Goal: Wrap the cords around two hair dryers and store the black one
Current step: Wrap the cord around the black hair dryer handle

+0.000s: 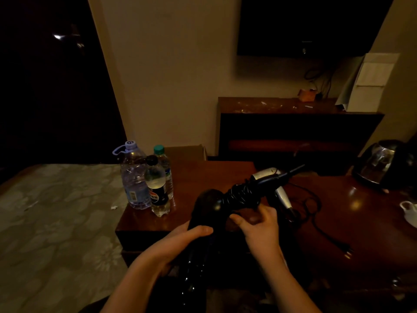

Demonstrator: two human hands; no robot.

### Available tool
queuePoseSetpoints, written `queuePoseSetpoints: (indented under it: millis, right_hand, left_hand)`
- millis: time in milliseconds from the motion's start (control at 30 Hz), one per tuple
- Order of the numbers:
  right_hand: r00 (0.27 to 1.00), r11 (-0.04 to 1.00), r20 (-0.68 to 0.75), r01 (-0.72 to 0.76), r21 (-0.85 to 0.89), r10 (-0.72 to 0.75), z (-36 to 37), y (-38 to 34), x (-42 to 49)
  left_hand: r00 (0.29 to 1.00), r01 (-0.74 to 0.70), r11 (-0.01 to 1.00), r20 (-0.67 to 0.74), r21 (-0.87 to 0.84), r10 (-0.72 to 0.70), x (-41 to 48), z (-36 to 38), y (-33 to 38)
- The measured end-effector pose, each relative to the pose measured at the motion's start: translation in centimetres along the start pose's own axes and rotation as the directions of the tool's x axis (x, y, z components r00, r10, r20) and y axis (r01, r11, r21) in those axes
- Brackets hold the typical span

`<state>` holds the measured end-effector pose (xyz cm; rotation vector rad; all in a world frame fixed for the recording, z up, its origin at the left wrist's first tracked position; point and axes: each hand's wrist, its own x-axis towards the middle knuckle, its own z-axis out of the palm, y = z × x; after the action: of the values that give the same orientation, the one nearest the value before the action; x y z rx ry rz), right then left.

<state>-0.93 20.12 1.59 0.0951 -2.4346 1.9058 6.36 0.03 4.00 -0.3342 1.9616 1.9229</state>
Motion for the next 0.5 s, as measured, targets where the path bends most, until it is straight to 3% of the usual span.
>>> queuePoseSetpoints:
  millis: [67,200,333,400,500]
  right_hand:
    - [0.995,0.995,-0.006,-0.100,0.001,0.100,0.1,0.6,-0.1]
    - [0.947,0.934,0.207,-0.287,0.215,0.244,1.1,0.6,-1.0]
    - [0.733,0.507,0.545,-0.678,0.533,0.407,0.2,-0.6,-0.9]
    - [0.713,0.373,0.582,-0.701,0.608,0.391,-0.6,-1.0,-0.9]
    - [0.713,0.284,0.599,-0.698,0.657,0.365,-0.6,-1.0,-0.8]
  left_hand:
    - [0.998,-0.019,0.998,-0.054,0.054,0.022,0.1,0.5,-0.4]
    - [0.982,-0.031,0.991,-0.179,0.133,0.054,0.4,0.9,-1.2]
    - [0.975,-0.071,0.982,-0.194,0.174,0.105,0.4,0.1,-1.9]
    - [0.978,-0.086,0.978,-0.170,0.193,0.119,0.4,-0.3,-2.3]
    - [0.983,-0.101,0.975,-0.130,0.198,0.129,0.3,-0.6,-2.4]
